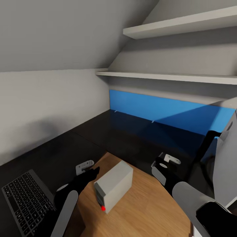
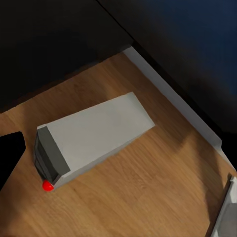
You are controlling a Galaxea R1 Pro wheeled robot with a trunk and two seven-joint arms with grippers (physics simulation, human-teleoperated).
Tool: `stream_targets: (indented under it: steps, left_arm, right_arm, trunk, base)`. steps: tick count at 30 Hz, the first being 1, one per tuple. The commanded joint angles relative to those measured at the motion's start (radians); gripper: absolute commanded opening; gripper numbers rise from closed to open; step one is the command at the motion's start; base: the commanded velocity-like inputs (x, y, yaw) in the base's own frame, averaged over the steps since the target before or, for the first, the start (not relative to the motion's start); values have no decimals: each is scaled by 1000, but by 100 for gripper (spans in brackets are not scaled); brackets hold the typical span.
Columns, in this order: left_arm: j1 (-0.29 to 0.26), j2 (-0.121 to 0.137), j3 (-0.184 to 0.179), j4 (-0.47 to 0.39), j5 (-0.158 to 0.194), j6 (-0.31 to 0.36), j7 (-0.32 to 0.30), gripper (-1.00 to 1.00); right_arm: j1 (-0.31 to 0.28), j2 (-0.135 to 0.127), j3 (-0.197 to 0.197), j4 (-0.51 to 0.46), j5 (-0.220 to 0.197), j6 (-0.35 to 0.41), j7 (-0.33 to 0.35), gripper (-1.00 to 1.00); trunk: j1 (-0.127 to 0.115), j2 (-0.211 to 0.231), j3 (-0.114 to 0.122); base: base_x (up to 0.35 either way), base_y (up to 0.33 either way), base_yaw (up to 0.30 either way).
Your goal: In the bedroom, organize the workspace by keeping the computer under the desk, ensuring the monitor is on the desk, placing the keyboard on the desk next to the monitor, placing the mouse on the desk next to the keyboard, moving the folder from the swivel chair onto the desk next to the mouse, stacking the notebook on top of the folder with the pen on top of the notebook, and positioning the swivel chair next to the desk.
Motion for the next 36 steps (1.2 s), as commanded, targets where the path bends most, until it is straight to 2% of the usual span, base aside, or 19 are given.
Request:
stream_targets:
  steps: [1,9,18,30,36]
  left_arm:
    - [-1,0,-1,-1,10,2,10,100]
    - [-1,0,-1,0,12,2,10,100]
    - [-1,0,-1,6,10,2,10,100]
    - [-1,0,-4,6,10,2,10,100]
    - [-1,-1,-22,6,9,2,10,100]
  right_arm:
    - [-1,-1,8,-1,-10,-7,-4,100]
    - [-1,0,8,-1,-11,-6,-3,100]
    - [-1,-1,8,-1,-11,-6,-3,100]
    - [-1,-2,7,2,-11,-7,-3,100]
    - [-1,-3,6,4,-12,-7,-2,100]
  trunk:
    - [0,-1,-1]
    - [0,-1,-1]
    - [0,-1,-1]
    - [0,-1,-1]
    - [0,-1,-1]
  base:
    - [155,0,0]
    - [216,0,0]
    - [57,-2,0]
    - [145,-88,0]
    - [11,-8,0]
